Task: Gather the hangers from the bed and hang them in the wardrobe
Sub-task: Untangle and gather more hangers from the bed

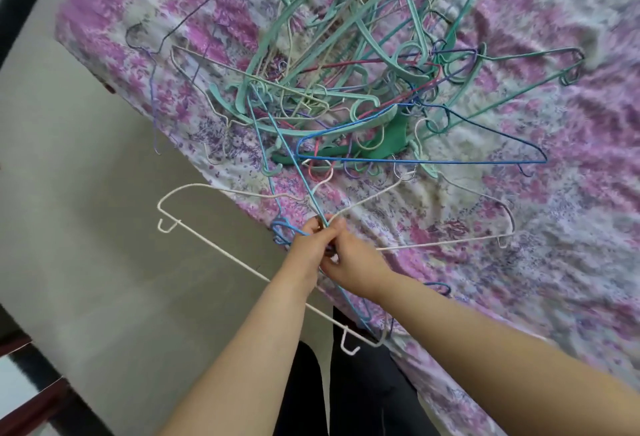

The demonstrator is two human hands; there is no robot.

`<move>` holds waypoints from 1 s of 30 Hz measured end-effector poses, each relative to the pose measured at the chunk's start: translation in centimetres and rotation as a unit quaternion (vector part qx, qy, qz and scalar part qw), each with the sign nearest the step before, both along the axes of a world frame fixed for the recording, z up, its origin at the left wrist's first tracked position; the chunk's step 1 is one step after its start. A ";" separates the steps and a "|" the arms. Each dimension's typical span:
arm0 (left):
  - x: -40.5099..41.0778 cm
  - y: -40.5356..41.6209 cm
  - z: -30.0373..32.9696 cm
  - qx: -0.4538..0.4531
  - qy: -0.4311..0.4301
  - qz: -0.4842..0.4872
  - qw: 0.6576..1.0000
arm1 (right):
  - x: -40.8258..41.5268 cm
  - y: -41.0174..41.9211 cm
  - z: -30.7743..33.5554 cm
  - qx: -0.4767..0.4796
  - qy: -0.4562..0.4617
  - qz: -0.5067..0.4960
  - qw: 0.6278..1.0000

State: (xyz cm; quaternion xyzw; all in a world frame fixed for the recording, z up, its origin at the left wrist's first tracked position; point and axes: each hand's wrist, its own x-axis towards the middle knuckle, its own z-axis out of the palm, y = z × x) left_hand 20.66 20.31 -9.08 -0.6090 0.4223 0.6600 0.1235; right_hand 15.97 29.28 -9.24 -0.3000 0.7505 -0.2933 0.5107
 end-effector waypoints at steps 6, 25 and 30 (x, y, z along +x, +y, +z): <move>-2.0 -0.6 1.3 0.003 -0.037 0.014 0.999 | -3.6 0.2 0.2 -0.078 0.276 -0.009 0.958; -0.5 0.6 0.8 0.111 -0.032 0.233 0.966 | -18.0 -9.2 -5.3 0.221 0.261 0.300 0.891; 0.3 -0.6 1.4 0.094 0.015 0.262 0.960 | -20.5 -11.0 -4.1 0.284 0.157 0.314 0.892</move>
